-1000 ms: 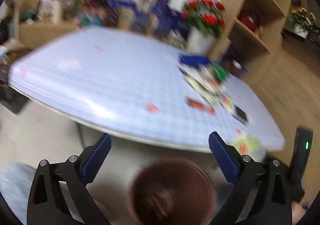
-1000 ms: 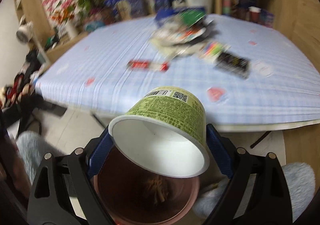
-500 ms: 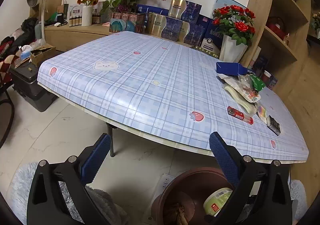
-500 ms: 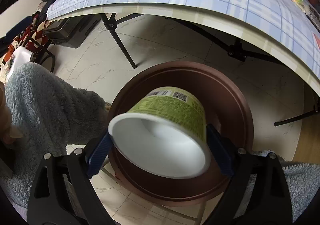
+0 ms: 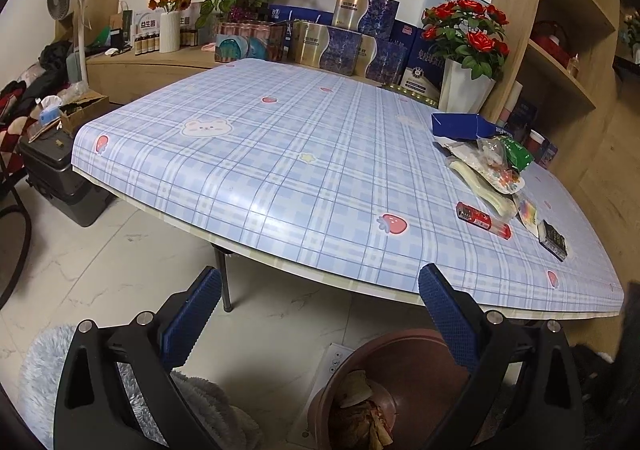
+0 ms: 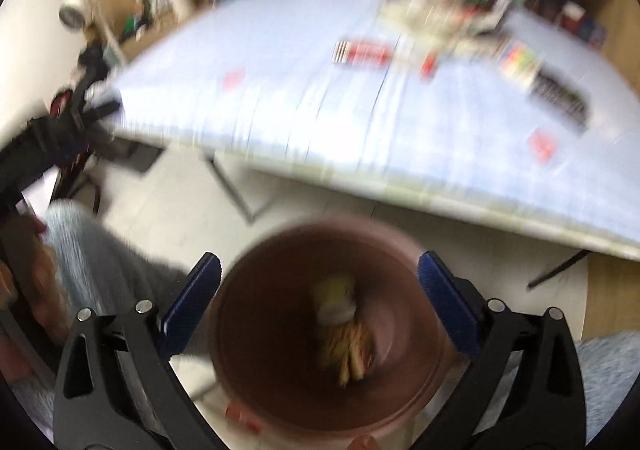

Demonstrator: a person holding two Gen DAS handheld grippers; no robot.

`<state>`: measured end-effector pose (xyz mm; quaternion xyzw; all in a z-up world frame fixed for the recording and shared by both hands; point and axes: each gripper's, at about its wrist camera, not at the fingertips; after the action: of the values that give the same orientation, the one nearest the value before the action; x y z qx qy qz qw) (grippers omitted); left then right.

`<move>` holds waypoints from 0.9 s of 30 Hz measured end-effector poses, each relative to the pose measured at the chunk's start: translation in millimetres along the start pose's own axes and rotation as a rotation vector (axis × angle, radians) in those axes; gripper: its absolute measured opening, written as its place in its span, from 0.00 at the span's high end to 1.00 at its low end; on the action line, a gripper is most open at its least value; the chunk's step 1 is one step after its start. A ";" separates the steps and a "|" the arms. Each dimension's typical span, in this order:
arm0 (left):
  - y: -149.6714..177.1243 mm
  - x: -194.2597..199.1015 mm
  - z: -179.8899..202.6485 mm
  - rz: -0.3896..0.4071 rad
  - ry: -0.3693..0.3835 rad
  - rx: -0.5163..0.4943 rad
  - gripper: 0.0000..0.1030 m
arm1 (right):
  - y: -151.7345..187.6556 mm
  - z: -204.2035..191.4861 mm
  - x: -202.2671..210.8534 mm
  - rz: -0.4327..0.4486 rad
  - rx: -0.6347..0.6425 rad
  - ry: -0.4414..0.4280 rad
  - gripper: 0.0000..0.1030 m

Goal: Collect trash
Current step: 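Grasp the red lighter with the left tool while the right tool grasps the black Fate bag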

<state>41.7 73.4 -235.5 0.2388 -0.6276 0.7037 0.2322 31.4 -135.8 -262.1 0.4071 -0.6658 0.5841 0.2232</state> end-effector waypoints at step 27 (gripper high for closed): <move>-27.0 -14.1 71.1 -0.085 0.133 -0.158 0.11 | -54.3 94.1 49.3 0.318 -0.031 0.128 0.05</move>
<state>72.7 5.2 -216.5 0.1992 -0.6536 0.6558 0.3212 63.7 -239.2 -212.2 0.2552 -0.7151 0.6265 0.1763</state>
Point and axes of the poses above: each gripper's, at about its wrist camera, not at the fingertips, and x roughly against the way its jaws point, z to its right, y to its underside, and after that the axes turned 7 degrees about -x, right-handed
